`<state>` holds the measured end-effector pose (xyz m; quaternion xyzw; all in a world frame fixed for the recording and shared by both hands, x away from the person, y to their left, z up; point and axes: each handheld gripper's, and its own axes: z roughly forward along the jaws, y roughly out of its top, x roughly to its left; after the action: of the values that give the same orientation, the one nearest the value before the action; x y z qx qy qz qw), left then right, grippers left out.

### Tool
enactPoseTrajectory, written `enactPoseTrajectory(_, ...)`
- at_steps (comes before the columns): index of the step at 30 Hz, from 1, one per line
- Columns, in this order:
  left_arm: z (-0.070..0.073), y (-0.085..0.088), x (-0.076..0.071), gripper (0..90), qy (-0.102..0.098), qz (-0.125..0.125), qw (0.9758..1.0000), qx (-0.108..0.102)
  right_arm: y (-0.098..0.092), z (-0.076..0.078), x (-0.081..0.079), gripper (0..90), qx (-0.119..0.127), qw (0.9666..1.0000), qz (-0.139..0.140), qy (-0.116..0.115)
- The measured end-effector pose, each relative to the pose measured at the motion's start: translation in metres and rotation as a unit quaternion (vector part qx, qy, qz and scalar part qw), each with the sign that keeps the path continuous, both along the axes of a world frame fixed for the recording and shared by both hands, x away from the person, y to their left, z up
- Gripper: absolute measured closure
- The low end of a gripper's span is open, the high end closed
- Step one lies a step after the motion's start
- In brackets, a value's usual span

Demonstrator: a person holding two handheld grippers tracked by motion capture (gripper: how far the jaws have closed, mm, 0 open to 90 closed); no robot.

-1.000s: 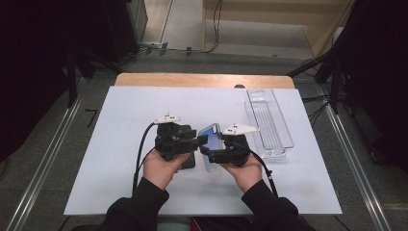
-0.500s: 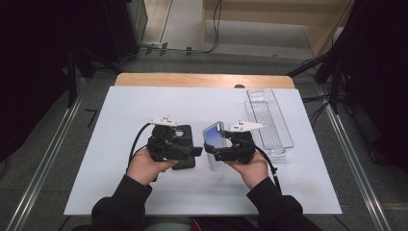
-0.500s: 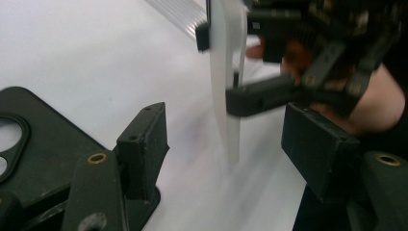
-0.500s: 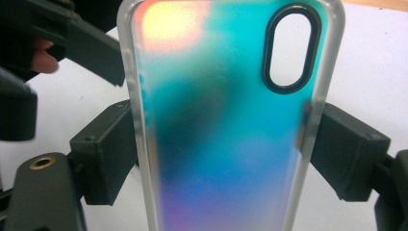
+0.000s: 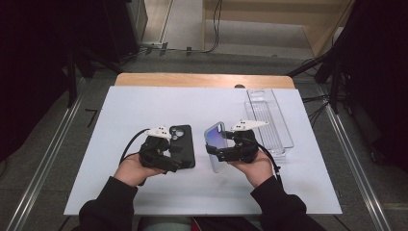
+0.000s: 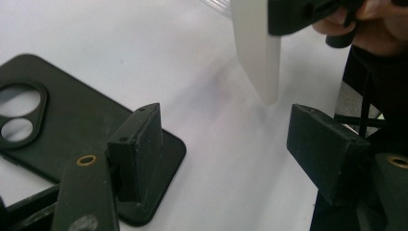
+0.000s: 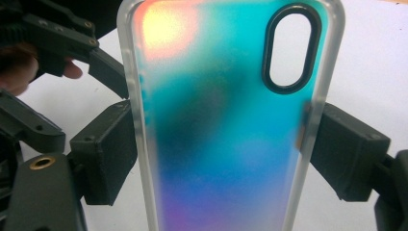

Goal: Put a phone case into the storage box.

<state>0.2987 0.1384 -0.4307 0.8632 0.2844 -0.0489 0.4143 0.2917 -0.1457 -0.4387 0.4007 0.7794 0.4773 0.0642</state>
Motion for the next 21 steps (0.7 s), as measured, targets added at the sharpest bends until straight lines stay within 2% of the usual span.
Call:
enactPoseTrajectory(6,-0.011,0.006,-0.007,28.8,-0.007,-0.007,0.9998,0.015,-0.002,0.001,0.0,15.3,0.0,0.9999,0.009,0.007)
enactPoseTrajectory(9,-0.014,0.011,-0.008,28.7,-0.007,-0.006,0.9999,0.015,-0.002,0.0,0.0,15.3,-0.004,0.9999,0.012,0.009)
enactPoseTrajectory(21,-0.023,0.036,-0.02,28.8,0.0,0.03,0.9994,0.015,-0.009,0.002,0.003,15.3,-0.007,0.9996,0.02,0.018)
